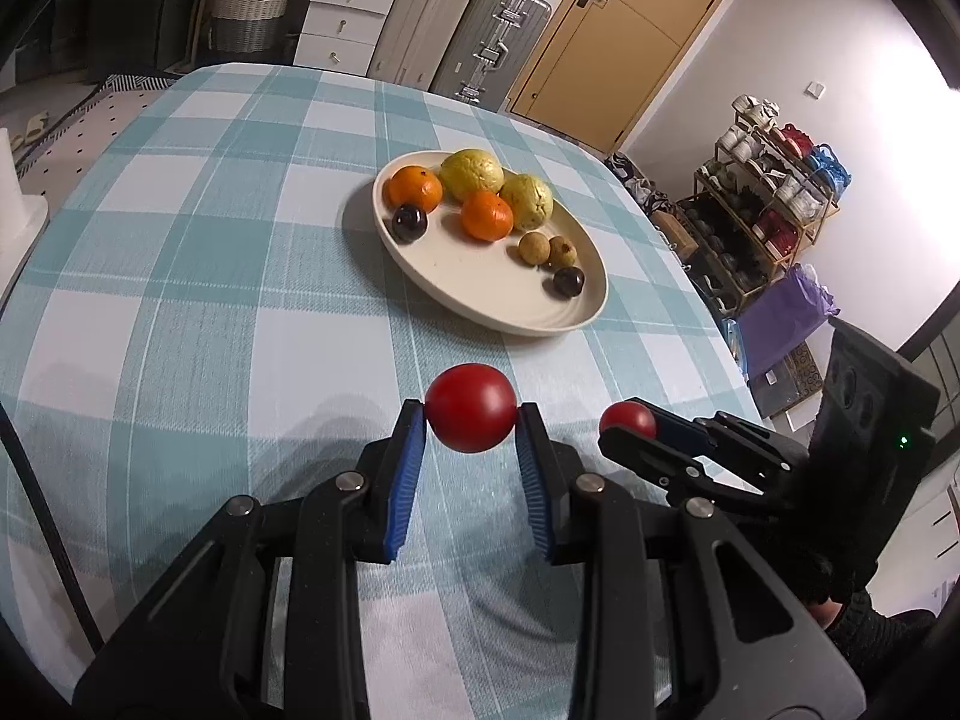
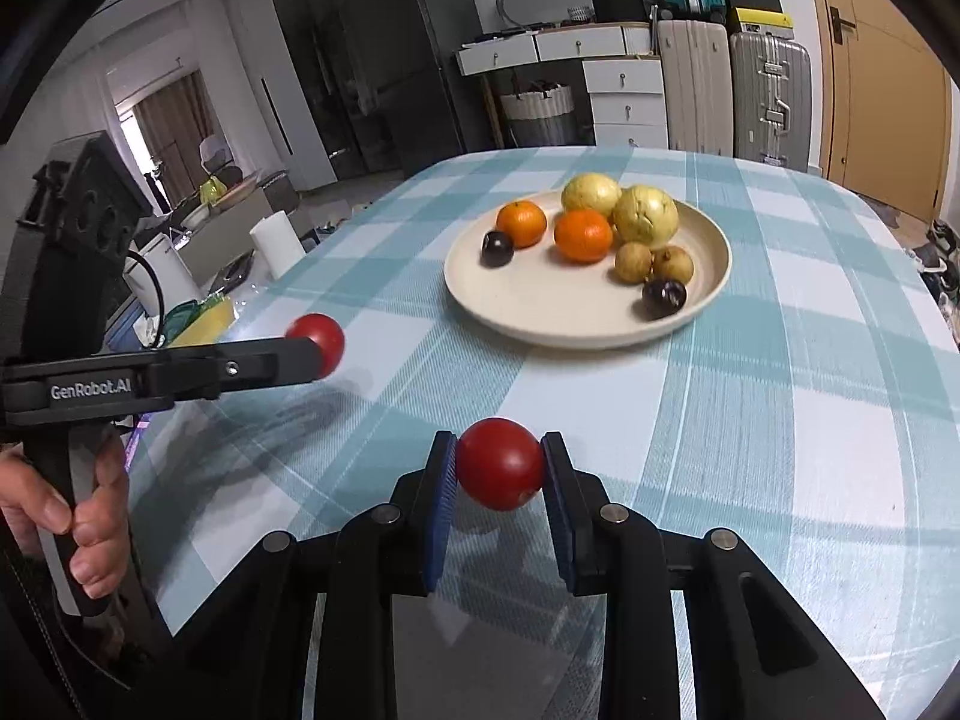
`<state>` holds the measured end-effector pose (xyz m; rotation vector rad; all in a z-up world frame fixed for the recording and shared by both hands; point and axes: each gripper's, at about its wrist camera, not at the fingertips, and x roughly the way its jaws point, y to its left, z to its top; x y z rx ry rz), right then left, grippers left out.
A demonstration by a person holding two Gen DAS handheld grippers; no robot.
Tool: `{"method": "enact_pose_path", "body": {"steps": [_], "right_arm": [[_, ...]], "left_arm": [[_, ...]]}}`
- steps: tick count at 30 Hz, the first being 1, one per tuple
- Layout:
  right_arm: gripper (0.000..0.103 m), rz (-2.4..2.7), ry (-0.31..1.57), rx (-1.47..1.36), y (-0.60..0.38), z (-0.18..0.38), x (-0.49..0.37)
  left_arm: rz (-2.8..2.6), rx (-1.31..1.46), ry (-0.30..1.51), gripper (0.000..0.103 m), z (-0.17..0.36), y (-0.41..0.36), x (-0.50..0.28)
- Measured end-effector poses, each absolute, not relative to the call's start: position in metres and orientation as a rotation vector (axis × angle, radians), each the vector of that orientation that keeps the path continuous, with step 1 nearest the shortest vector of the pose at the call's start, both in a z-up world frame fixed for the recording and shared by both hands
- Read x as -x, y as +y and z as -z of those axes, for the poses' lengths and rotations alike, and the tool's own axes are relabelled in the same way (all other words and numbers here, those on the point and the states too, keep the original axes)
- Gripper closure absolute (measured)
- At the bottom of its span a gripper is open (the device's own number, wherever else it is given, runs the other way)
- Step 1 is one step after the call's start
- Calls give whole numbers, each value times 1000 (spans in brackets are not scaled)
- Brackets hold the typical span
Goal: Organize fruits
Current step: 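Carry both tomatoes over the cream plate beside the oranges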
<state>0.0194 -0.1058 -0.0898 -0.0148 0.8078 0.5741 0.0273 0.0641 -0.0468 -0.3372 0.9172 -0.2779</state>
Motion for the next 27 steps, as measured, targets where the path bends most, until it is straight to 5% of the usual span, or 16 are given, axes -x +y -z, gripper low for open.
{"method": "enact_pose_path", "body": {"steps": [27], "right_arm": [[75,-539,733,11,-101,72,-113]], "left_arm": [[294,339,944,75,51,40,-164]]}}
